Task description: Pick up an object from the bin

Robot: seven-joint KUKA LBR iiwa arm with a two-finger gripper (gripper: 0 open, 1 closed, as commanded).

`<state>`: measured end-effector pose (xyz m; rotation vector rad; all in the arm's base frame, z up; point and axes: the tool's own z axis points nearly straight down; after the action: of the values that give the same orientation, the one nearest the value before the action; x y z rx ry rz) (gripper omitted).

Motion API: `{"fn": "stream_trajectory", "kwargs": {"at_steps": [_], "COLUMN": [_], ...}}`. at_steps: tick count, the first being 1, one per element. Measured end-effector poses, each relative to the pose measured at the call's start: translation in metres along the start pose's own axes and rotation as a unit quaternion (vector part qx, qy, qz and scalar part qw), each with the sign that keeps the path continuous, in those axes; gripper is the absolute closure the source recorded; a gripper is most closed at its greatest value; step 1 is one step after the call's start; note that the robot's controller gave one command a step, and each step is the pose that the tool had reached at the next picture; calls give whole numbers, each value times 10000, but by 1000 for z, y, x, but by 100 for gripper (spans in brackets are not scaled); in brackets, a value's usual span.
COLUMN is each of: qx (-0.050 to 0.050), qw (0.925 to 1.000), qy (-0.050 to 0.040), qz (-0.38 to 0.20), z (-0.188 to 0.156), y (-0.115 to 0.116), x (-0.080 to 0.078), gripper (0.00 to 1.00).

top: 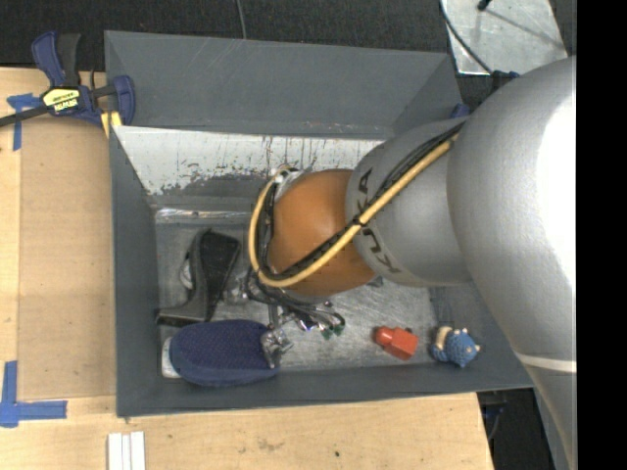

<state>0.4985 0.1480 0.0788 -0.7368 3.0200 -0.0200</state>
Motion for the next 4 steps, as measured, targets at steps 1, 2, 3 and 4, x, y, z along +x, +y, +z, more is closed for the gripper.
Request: {"fn": "stream_trajectory", "kwargs": {"at_steps": [1, 2, 3, 4], "qx": [11, 28, 30, -36], "qw": [10000, 9998, 9971, 9965], "qy": [6, 61, 31, 80], "qz": [-43, -202, -766, -834], "z": [0, 1, 1, 0], "y": [3, 9, 18, 27], "x": [0, -9, -14, -12], "gripper": [0, 0, 0, 100]}}
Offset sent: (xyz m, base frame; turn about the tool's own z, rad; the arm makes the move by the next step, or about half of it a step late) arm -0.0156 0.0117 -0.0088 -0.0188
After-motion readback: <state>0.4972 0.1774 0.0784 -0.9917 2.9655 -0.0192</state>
